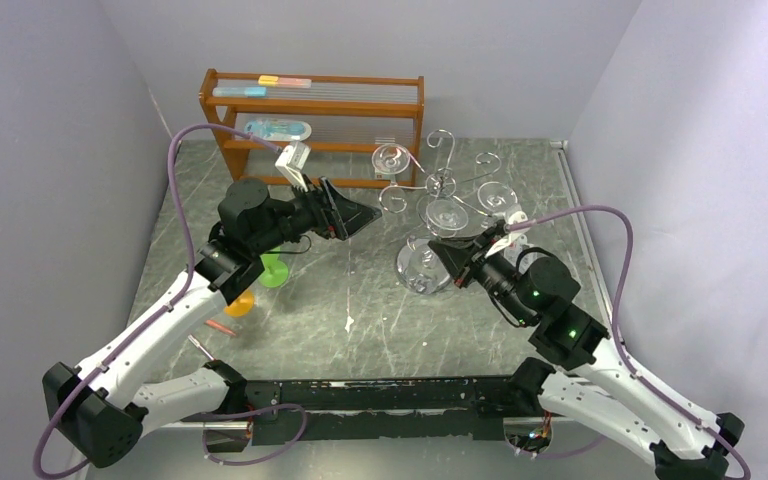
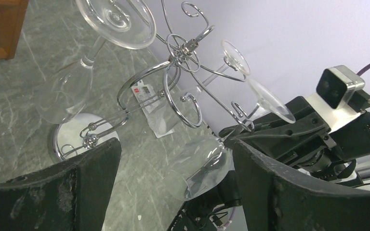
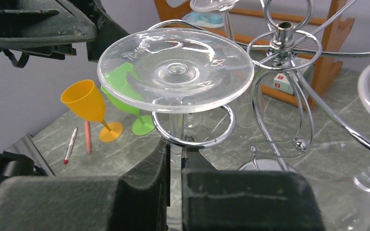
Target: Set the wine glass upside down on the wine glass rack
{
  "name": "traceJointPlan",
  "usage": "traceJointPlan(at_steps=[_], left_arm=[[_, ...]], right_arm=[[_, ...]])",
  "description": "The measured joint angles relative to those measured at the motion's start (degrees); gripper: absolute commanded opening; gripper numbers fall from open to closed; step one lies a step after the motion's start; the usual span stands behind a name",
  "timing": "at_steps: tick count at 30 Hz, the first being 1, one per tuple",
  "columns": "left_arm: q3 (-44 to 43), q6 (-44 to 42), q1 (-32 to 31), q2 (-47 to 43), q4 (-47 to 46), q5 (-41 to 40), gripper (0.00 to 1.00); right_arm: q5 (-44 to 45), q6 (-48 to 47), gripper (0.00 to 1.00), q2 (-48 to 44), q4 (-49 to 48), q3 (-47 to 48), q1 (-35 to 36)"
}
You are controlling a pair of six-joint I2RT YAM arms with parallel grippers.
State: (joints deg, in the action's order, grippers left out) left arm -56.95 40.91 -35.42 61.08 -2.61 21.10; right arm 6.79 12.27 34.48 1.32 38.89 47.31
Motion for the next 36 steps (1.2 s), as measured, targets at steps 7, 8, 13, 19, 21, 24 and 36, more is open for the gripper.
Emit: traceJointPlan(at_steps=[7, 8, 13, 19, 21, 24, 36], left_arm=[[0.00, -1.22, 0.00, -0.55, 1.68, -1.18, 0.89], [0.00, -1.38, 0.00, -0.68, 1.90, -1.40, 0.89], [-0.02, -2.40, 0.00, -1.20, 3.74, -2.78, 0.90], [-0.55, -4.63, 0.00, -1.95, 7.30, -6.10, 0.90], [-0.85, -5.44, 0.00, -2.12, 8.39, -7.21, 0.90], [-1.79, -6.82, 0.00, -2.21, 10.25, -9.07, 0.90], [-5.20, -12.46, 0.00, -3.26, 17.42, -18.43, 0.91]], right_arm=[[0.52, -0.81, 0.00, -1.88, 0.26, -0.15, 0.00], [0.90, -0.81, 0.00, -2.01, 0.28, -0.15, 0.00], [4.07, -0.70, 0.00, -2.36, 0.85, -0.68, 0.00], [6.86, -0.50, 0.03, -2.08, 3.08, -2.03, 0.00], [6.86, -0.37, 0.10, -1.44, 3.21, -2.03, 0.00], [6.75, 0.02, 0.20, -0.83, 3.26, -2.03, 0.00], [7.72, 1.70, 0.50, -2.91, 7.04, -1.44, -0.07]])
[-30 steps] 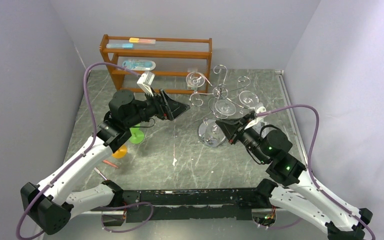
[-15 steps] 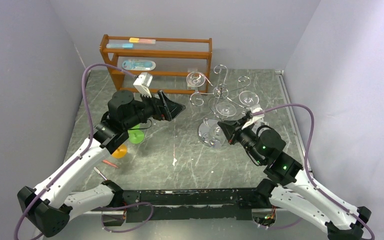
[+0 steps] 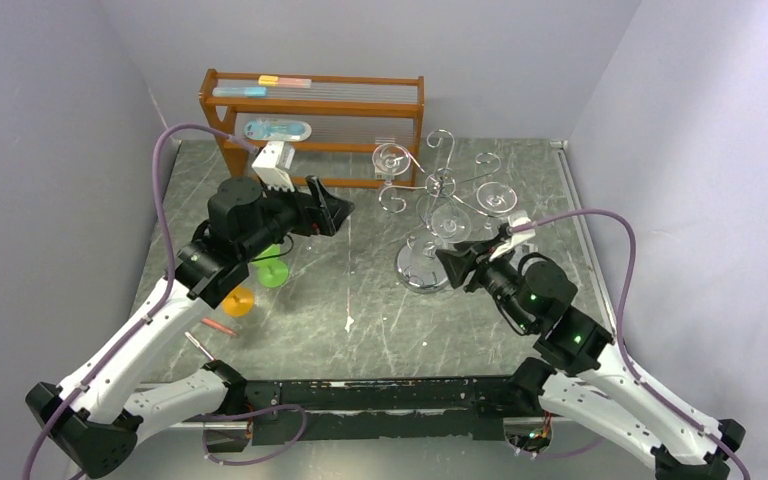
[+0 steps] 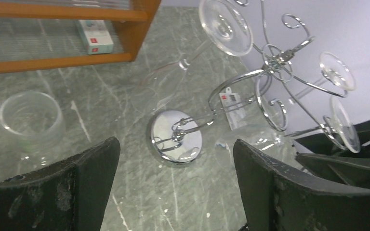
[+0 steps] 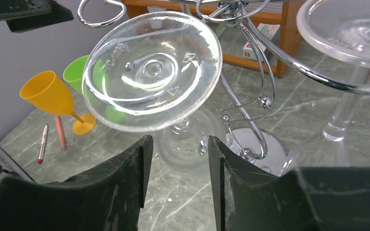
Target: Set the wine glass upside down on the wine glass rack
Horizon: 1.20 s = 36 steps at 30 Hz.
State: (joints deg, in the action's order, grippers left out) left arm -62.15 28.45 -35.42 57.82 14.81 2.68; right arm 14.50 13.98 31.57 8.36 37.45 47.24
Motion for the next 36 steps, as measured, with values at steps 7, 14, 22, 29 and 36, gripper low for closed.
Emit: traceJointPlan(at_steps=[7, 14, 22, 29, 36], left_arm=[[-0.26, -2.78, 0.00, -1.51, 4.07, -6.54, 0.93], [-0.28, -5.29, 0.00, -2.32, 6.80, -11.69, 0.93], [-3.72, -6.56, 0.00, 4.31, 7.82, -13.16, 0.78], [-7.89, -6.64, 0.02, 14.67, 8.00, -15.54, 0.66], [-8.96, -6.71, 1.86, 20.85, 9.03, -16.98, 0.62]], right_arm=[[-0.55, 2.38, 0.58, -7.34, 7.72, 2.86, 0.00], [-0.57, 6.56, 0.60, -9.55, 18.91, 14.56, 0.00], [-2.95, 6.03, 0.62, -5.84, 27.21, 27.08, 0.00], [-8.07, 2.71, 0.62, -3.74, 24.00, 33.18, 0.00], [-8.57, 1.33, 0.62, -0.02, 16.22, 34.49, 0.00]])
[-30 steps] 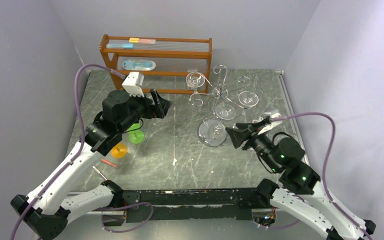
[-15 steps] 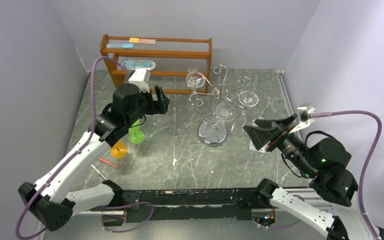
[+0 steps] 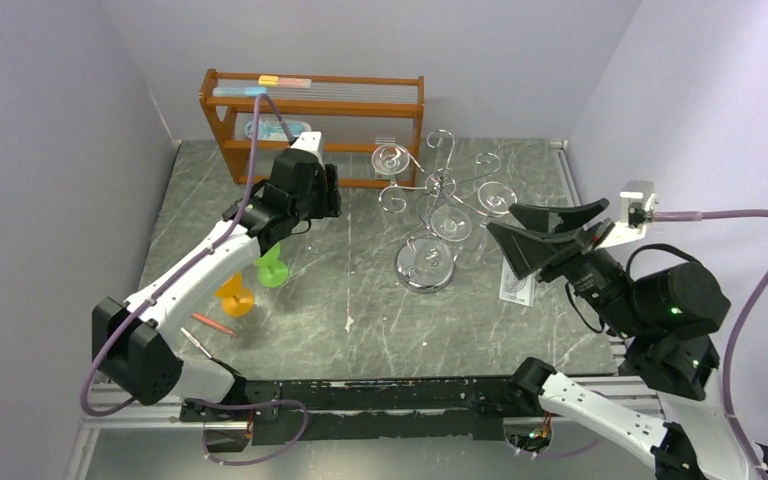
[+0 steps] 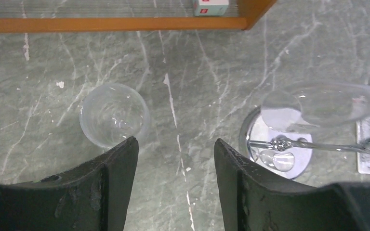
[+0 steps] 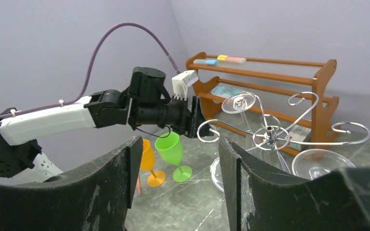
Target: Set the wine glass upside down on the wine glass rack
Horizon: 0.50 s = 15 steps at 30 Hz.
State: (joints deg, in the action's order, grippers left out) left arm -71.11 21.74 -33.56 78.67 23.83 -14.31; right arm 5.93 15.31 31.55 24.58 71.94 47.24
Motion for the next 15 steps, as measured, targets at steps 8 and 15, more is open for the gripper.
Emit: traceJointPlan(at_steps=[8, 15], left_arm=[[-0.57, -2.16, 3.72, 5.14, 0.02, 1.79, 0.57], [-1.46, -5.33, 5.31, 9.53, -0.31, 4.55, 0.46]], right_arm=[[-2.67, 0.07, 0.62, 5.03, -9.18, -4.04, 0.00], [-4.72, 0.07, 0.62, 9.68, -13.27, -4.07, 0.00]])
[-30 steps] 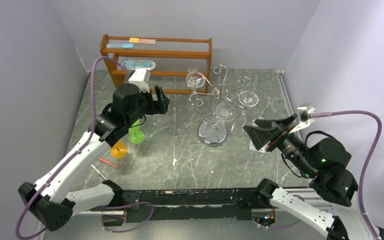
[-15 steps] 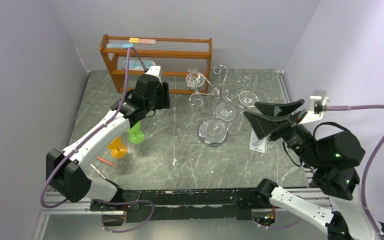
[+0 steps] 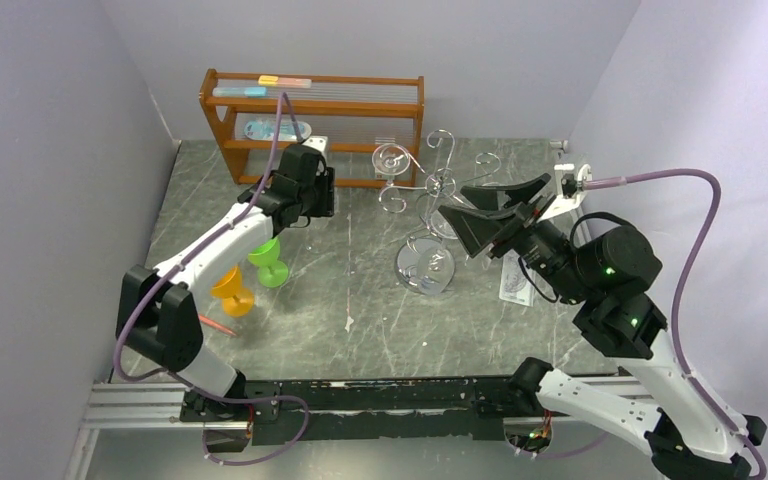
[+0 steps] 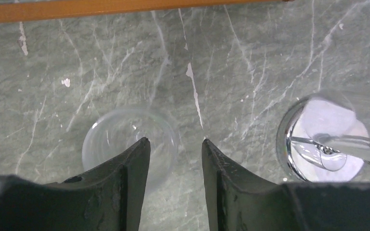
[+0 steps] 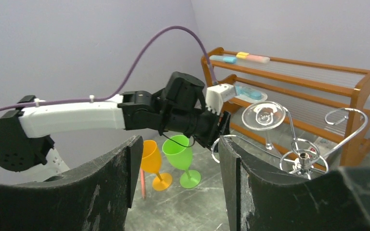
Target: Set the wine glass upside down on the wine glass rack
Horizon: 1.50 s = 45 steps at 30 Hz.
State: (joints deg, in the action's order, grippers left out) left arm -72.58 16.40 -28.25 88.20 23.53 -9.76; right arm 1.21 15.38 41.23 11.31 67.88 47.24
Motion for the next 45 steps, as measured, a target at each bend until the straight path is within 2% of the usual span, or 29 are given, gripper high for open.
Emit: traceJointPlan(at_steps=[2, 4, 7, 8, 20, 34, 40, 45], left_arm=[[-0.92, -0.42, 0.33, 1.73, -0.02, 0.28, 0.42], [-1.77, -0.81, 0.68, 3.26, 0.04, 0.42, 0.33], [-2.27, -1.11, 0.87, 4.28, 0.44, 0.52, 0.08], [-2.49, -1.51, 0.96, 4.42, 0.68, 0.85, 0.05], [-3.10, -2.23, 1.05, 0.31, 5.46, 2.03, 0.05], [-1.07, 0.22, 1.05, -30.32, 2.89, 1.64, 0.05], [-1.18, 1.62, 1.05, -38.45, 0.24, 1.20, 0.05], [-0.96, 4.61, 1.05, -42.25, -6.03, 2.97, 0.05]], right_arm=[[-0.52, 0.00, 0.62, 0.39, -0.98, -0.07, 0.00], [-1.14, 0.00, 0.62, 0.59, -1.95, -0.07, 0.00], [-2.01, 0.20, 0.62, 0.70, -3.48, -0.09, 0.00], [-2.16, 0.28, 0.62, 0.79, -3.98, -0.09, 0.00], [-3.34, 4.07, 0.62, 2.95, -8.41, -1.90, 0.00], [0.83, 18.93, 0.61, 11.52, -13.16, -1.33, 0.00], [-0.31, 24.63, 0.57, 15.32, -14.10, -0.46, 0.00], [-1.36, 31.74, 0.58, 17.57, -17.77, -0.48, 0.17]])
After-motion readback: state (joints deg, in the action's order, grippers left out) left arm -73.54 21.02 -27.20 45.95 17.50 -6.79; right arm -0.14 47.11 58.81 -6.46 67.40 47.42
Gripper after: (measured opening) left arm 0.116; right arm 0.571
